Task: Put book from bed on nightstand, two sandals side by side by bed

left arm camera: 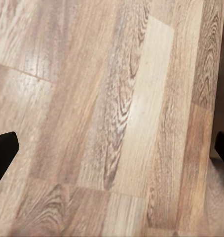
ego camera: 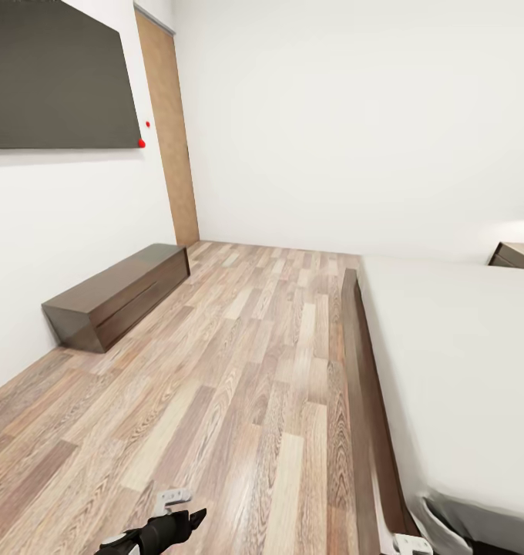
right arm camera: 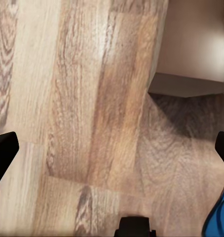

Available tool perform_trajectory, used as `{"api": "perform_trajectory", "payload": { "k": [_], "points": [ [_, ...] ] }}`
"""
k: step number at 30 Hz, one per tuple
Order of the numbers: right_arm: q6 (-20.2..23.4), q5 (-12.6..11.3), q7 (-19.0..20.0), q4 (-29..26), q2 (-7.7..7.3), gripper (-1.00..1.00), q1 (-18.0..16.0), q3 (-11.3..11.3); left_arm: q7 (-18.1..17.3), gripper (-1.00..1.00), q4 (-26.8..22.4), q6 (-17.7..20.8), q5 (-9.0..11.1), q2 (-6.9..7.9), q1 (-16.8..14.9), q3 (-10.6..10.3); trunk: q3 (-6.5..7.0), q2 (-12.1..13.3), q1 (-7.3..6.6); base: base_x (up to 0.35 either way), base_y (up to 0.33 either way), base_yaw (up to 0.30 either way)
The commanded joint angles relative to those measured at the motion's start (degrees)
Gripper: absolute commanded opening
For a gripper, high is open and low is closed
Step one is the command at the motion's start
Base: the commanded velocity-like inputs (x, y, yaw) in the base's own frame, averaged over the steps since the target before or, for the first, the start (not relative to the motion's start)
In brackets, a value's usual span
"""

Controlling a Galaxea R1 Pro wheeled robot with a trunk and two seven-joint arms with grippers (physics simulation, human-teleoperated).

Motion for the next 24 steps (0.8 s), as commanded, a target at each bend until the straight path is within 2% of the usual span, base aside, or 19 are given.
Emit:
{"api": "perform_trajectory", "payload": {
  "k": [1,4,10,24],
  "points": [
    [0.2,0.6,0.3,-0.1,0.00,1.00,0.0,-0.5,-0.2,1.00,0.0,-0.2,-0.6,0.00,0.0,0.4,0.13,0.4,-0.23,0.000,0.000,0.000],
    [0.2,0.6,0.3,-0.1,0.00,1.00,0.0,-0.5,-0.2,1.00,0.0,-0.2,-0.6,0.01,0.0,0.4,0.67,1.6,-0.89,0.000,0.000,0.006],
    [0.2,0.6,0.3,-0.1,0.00,1.00,0.0,-0.5,-0.3,1.00,0.0,-0.2,-0.6,0.07,0.0,0.4,0.53,1.6,-0.89,0.000,0.000,0.107],
    [0.2,0.6,0.3,-0.1,0.00,1.00,0.0,-0.5,-0.3,1.00,0.0,-0.2,-0.6,0.08,0.0,0.4,-0.19,1.6,-0.89,0.000,0.000,0.221]
  ]
}}
